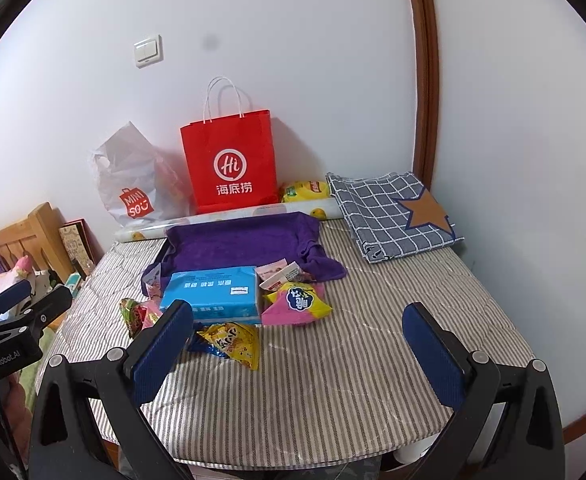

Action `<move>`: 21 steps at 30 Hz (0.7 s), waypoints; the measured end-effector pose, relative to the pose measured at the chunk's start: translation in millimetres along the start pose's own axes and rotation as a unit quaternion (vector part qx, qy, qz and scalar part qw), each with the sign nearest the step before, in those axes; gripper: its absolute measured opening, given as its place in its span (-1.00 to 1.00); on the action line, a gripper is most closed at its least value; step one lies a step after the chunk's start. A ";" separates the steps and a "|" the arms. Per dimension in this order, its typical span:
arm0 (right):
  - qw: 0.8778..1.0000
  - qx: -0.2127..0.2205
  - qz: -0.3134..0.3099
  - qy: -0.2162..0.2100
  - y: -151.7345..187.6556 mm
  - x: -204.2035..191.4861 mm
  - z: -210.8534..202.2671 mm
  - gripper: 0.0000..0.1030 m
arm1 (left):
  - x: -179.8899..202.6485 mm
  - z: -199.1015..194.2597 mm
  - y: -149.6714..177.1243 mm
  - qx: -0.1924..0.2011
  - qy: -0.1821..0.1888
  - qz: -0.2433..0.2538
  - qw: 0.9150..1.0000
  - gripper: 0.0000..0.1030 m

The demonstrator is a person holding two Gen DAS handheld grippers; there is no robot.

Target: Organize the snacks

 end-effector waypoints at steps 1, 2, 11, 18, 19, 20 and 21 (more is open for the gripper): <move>1.000 0.000 0.001 -0.001 0.9 -0.1 -0.2 1.00 | 0.0 -0.3 0.8 -0.001 0.001 0.000 1.000 1.00; 1.000 0.000 0.001 -0.002 1.3 -0.6 -0.5 1.00 | 0.7 -0.5 1.5 -0.001 0.001 0.001 1.000 1.00; 1.000 0.002 0.000 -0.004 1.7 -3.1 -3.2 1.00 | 0.5 -2.3 3.7 0.001 0.002 -0.002 1.000 1.00; 1.000 0.004 -0.002 -0.007 2.1 -6.8 -4.9 1.00 | -0.5 -2.8 6.1 0.001 0.002 -0.005 1.000 1.00; 1.000 0.004 -0.002 -0.006 2.2 -7.1 -4.9 1.00 | -0.6 -2.4 6.2 0.000 0.001 -0.004 1.000 1.00; 1.000 0.003 -0.002 -0.006 1.9 -7.3 -4.8 1.00 | -0.6 -1.7 5.6 0.000 0.001 -0.004 1.000 1.00; 1.000 0.004 -0.003 -0.006 1.2 -7.6 -4.5 1.00 | -1.0 -1.3 5.7 0.000 0.002 -0.005 1.000 1.00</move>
Point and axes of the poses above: each gripper's, at about its wrist camera, not at the fingertips, and z roughly the way its jaws point, x to its right, y to its underside, the point moved 9 cm from there along z, roughly the way its jaws point, and after that the axes turned 5 degrees about z, right-handed, at the moved point
